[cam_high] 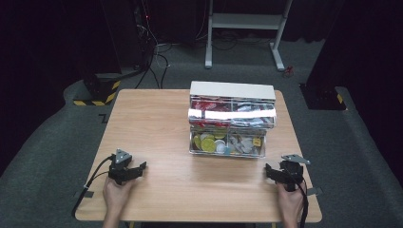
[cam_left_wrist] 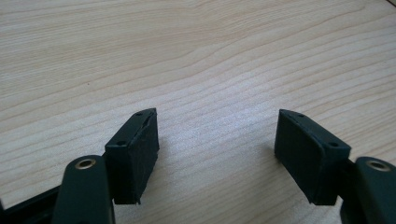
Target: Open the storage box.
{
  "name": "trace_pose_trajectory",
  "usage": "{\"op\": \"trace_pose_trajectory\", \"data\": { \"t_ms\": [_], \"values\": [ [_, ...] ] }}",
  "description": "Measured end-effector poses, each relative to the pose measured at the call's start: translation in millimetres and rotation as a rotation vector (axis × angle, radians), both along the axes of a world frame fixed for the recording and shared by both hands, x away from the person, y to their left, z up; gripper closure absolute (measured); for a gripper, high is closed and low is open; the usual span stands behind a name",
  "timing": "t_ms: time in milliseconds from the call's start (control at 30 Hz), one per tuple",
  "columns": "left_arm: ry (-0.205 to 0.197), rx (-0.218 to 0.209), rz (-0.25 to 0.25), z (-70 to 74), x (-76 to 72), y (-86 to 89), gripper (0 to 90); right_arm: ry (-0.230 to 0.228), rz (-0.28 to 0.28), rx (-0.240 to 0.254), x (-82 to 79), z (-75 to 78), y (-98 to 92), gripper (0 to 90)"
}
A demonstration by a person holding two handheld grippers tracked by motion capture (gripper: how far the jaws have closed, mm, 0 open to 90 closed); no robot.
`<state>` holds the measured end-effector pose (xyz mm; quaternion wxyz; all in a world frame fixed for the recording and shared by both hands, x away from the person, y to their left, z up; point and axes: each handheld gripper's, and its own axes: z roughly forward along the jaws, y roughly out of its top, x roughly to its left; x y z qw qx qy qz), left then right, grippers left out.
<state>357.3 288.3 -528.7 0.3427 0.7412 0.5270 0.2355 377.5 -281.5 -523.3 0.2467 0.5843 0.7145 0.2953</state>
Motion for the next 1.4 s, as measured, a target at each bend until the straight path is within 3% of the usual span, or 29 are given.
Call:
{"op": "trace_pose_trajectory", "data": {
  "t_ms": [567, 867, 967, 1133, 1233, 1333, 1400],
  "values": [
    [0.003, 0.008, -0.006, 0.1, 0.0, -0.6, 30.1, -0.001, -0.022, -0.002, -2.7, 0.0, 3.4, 16.1],
    [0.002, 0.006, -0.008, 0.0, 0.1, -0.7, 29.5, -0.030, -0.026, 0.011, -10.5, 2.3, 2.8, 25.1],
    [0.001, 0.013, -0.011, 0.0, 0.1, -1.0, 29.1, -0.040, -0.003, 0.058, -13.5, 4.3, 0.6, 26.7],
    [0.002, 0.015, -0.011, 0.0, 0.0, -1.4, 29.0, -0.036, 0.024, 0.073, -13.7, 5.4, 2.9, 30.2],
    [0.002, 0.016, -0.014, 0.0, -0.1, -1.5, 28.7, -0.072, 0.051, 0.125, -16.7, 8.5, 1.5, 31.8],
    [0.001, 0.016, -0.018, 0.0, -0.5, -1.7, 28.6, -0.081, 0.074, 0.115, -17.5, 8.9, 6.1, 30.2],
    [0.006, 0.015, -0.021, 0.2, -0.7, -1.7, 28.5, -0.064, 0.143, 0.060, -20.2, 8.8, 20.9, 28.8]
  ]
}}
